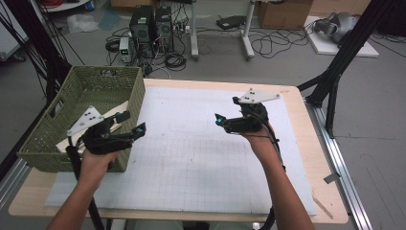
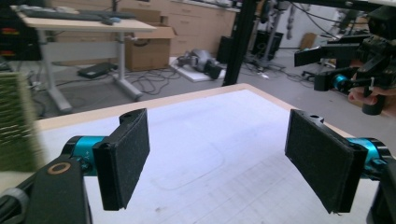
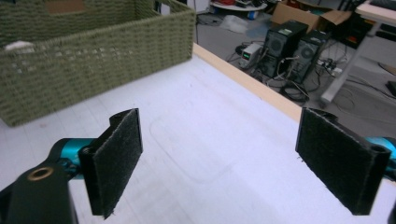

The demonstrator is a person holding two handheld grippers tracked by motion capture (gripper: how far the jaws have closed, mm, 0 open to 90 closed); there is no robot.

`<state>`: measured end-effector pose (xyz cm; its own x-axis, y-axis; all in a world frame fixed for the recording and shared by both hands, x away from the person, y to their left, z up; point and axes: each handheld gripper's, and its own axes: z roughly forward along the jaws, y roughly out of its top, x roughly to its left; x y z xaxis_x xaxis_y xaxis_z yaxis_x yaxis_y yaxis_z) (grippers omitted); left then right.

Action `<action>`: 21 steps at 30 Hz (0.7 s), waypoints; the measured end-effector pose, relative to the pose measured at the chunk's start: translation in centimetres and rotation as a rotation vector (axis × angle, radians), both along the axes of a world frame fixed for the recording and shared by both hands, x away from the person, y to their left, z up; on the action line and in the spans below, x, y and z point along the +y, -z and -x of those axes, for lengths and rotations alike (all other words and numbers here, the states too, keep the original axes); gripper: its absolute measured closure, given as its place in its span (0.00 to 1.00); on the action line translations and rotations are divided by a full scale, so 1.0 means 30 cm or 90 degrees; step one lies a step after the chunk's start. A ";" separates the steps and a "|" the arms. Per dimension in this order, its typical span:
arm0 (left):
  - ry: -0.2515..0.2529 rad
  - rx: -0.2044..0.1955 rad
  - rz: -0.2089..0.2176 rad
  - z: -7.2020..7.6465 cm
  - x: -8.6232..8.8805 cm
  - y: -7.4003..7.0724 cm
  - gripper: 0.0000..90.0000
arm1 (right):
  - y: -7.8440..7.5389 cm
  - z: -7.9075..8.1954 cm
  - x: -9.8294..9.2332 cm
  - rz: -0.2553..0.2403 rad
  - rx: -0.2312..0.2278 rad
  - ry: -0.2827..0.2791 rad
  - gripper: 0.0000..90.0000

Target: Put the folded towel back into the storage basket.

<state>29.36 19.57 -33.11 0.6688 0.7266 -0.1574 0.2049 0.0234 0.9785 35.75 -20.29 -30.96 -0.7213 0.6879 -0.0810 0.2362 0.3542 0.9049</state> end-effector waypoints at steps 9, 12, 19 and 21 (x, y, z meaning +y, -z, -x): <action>0.057 0.005 -0.021 -0.017 -0.142 0.048 0.25 | 0.087 0.115 -0.139 0.015 -0.006 0.033 0.13; 0.068 0.005 -0.029 -0.017 -0.170 0.061 0.25 | 0.121 0.151 -0.183 0.011 -0.003 0.051 0.12; 0.067 0.026 -0.036 -0.020 -0.205 0.120 0.27 | 0.184 0.220 -0.278 -0.001 0.004 0.083 0.12; 0.066 0.029 -0.040 -0.020 -0.210 0.138 0.27 | 0.201 0.237 -0.298 -0.002 0.005 0.090 0.12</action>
